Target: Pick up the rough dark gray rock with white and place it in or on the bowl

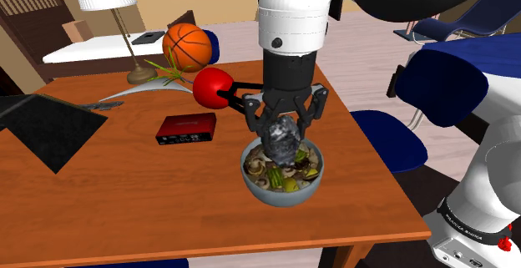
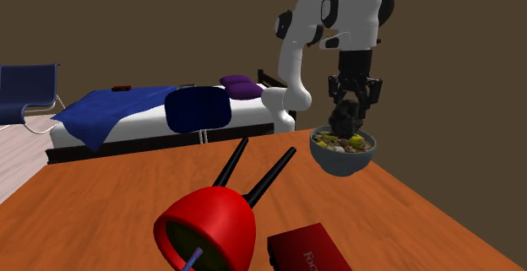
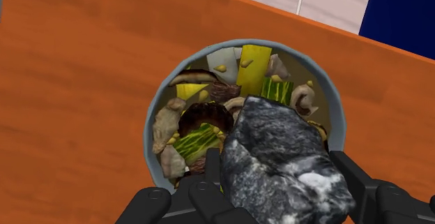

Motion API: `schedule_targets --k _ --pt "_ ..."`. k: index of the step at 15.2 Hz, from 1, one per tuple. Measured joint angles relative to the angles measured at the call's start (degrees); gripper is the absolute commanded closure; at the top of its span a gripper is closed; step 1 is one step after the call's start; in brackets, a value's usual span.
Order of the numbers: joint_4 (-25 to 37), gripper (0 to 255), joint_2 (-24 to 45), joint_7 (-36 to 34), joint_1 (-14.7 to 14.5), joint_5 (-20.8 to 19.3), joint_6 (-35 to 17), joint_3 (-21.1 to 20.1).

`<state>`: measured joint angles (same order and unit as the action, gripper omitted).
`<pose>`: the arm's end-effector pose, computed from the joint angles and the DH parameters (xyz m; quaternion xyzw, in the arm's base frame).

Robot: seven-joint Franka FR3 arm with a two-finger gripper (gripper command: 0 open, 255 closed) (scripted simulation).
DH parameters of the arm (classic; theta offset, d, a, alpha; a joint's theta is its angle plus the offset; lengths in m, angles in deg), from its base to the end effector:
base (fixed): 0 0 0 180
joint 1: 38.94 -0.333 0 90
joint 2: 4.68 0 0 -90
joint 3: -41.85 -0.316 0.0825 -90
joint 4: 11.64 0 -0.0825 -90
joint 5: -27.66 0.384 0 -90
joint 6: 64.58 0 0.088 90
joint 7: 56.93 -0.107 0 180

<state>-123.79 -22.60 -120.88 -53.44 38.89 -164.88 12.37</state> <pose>0.3131 0.3681 0.5937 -0.9800 0.1950 -0.0038 0.0403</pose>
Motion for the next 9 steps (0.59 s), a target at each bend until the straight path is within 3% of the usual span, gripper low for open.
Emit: schedule_targets --k 2,3,9 --pt "-0.07 255 -0.03 -0.05 -0.01 0.02 -0.12 -0.05" --pt "-0.05 0 -0.03 -0.09 0.00 0.02 -0.05 -0.06" --pt "-0.32 0 0.30 -0.19 0.08 -0.11 0.06 -0.11"
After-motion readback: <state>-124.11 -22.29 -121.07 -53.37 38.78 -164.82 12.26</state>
